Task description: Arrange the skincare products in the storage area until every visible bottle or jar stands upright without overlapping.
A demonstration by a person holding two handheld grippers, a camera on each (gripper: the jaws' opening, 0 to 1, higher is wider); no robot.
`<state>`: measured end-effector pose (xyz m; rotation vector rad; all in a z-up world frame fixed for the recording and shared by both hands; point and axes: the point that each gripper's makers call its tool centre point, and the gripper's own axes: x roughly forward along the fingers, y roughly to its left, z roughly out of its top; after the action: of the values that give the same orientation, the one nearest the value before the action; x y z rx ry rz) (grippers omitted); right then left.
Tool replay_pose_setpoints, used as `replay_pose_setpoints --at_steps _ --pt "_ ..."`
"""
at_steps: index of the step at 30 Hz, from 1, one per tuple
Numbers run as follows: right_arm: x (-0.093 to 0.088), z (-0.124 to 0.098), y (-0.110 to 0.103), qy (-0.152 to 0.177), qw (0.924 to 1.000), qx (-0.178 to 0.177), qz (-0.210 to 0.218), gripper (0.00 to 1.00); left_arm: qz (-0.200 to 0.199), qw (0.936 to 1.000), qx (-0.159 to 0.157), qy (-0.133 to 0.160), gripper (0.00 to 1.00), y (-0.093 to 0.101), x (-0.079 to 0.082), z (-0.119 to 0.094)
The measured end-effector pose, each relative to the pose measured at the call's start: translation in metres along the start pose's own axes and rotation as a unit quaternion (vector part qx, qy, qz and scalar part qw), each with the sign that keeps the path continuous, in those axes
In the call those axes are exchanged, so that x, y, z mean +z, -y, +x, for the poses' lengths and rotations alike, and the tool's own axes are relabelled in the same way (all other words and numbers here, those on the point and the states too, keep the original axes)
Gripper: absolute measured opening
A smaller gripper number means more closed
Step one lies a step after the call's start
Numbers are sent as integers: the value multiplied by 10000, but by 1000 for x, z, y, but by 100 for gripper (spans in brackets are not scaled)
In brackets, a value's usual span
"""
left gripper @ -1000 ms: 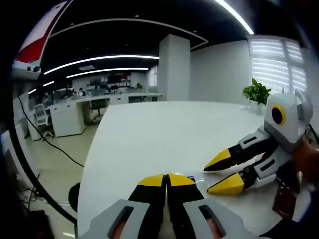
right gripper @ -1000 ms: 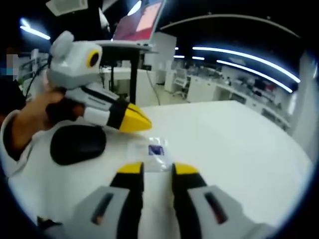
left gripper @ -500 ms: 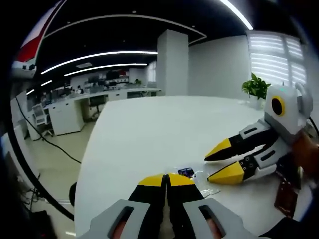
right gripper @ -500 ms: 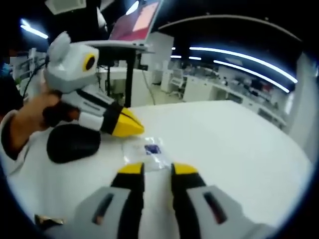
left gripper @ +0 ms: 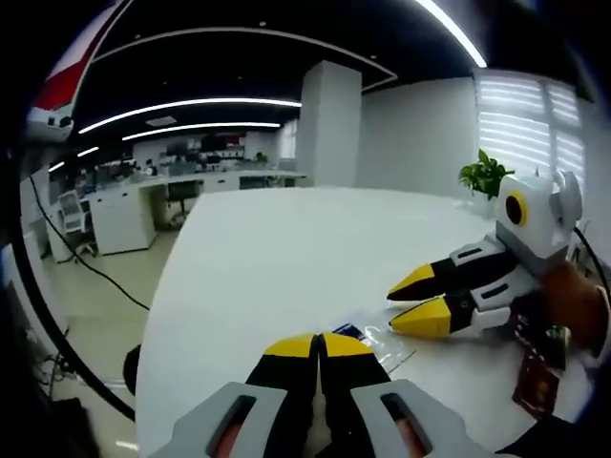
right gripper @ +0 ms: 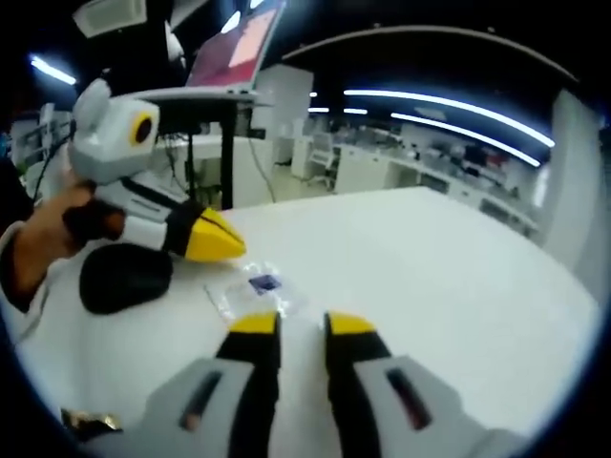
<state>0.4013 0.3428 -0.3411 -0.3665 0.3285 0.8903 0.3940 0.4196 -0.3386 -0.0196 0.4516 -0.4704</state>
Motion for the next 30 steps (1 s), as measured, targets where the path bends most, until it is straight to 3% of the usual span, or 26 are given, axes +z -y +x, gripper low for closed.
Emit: replay_pose_setpoints --at_steps 5,7,15,30 --pt "-2 -2 0 -31 10000 -39 -32 17 -47 10000 -77 31 0 6 0 -4" --pt "-1 -1 0 -23 10000 -36 -20 16 177 9998 21 -97 0 6 -3 -4" --pt "0 4 0 -25 9999 -31 -129 16 415 9989 102 -191 0 8 -4 -2" --pt "1 8 0 -35 9999 -34 -152 16 556 9974 87 -441 0 11 -8 10"
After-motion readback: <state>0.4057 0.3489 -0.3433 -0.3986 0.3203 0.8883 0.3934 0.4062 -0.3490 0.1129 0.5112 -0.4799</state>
